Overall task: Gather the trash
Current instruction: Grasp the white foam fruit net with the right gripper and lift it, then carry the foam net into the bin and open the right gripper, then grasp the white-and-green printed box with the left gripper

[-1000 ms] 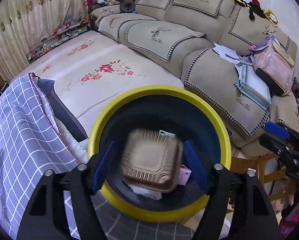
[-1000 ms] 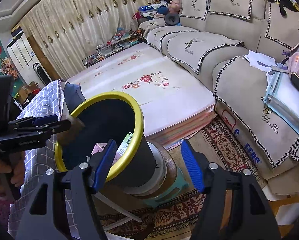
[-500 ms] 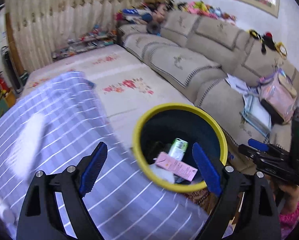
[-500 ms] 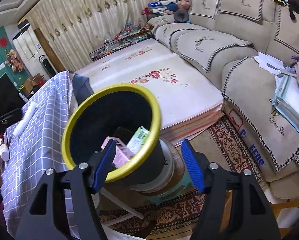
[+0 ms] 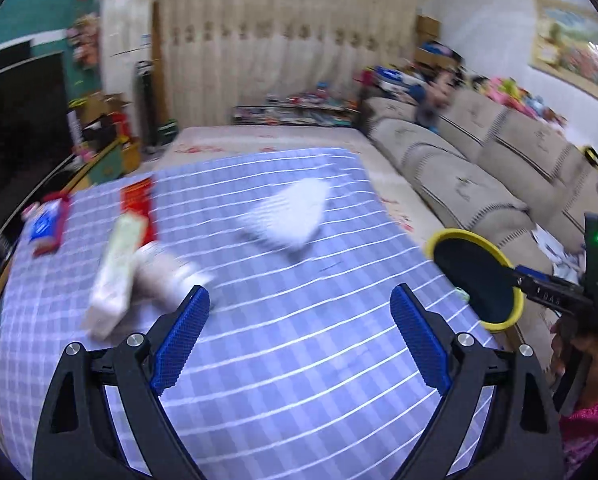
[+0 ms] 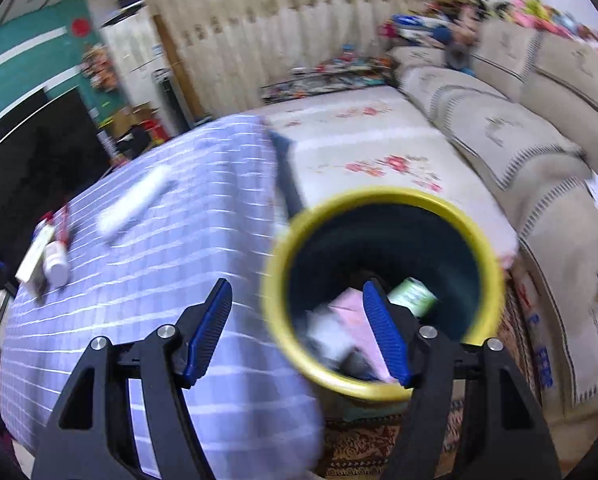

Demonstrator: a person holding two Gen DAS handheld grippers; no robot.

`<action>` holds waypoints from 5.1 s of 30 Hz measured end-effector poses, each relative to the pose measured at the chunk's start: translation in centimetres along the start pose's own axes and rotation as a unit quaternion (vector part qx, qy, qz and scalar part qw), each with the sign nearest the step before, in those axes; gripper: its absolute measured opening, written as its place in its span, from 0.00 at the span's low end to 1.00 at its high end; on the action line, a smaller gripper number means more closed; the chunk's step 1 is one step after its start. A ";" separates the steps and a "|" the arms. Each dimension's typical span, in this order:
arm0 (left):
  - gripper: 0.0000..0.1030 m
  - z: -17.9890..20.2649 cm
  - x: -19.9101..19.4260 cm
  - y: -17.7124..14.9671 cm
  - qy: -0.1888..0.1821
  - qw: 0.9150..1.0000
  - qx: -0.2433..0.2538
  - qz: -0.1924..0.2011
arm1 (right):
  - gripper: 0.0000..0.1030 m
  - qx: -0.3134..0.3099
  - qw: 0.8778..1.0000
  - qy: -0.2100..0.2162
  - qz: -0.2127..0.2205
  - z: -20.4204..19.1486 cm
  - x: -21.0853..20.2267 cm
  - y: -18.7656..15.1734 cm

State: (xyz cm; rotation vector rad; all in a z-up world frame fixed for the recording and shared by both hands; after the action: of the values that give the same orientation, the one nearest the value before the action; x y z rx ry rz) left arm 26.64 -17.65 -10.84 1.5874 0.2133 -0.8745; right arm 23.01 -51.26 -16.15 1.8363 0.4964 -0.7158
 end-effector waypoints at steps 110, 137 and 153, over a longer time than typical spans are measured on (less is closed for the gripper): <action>0.88 -9.7 -0.4 -6.2 0.094 0.993 -0.046 -0.048 | 0.55 0.037 0.997 -0.065 0.031 2.1 0.4 -0.7; 0.73 -17.0 8.3 -4.3 0.158 0.982 0.014 -0.104 | 0.55 0.041 0.997 -0.064 0.007 1.7 2.6 -1.3; 0.30 -18.4 5.2 -3.4 0.145 0.987 -0.033 -0.059 | 0.56 0.034 0.998 -0.056 0.000 1.0 2.8 -1.6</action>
State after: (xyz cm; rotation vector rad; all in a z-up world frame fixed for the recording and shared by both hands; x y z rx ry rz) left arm 35.74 -1.80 -17.43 1.6490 0.5419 -0.7166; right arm 23.86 -51.64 -19.42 1.8486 0.4029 -0.8386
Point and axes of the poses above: each gripper's, at about its wrist camera, not at the fingertips, and x roughly the way its jaws point, z to its right, y to its top, the point moved 10 cm from there along x, roughly the way its jaws point, and after that the axes turned 4 degrees about x, right-handed, at the moved point
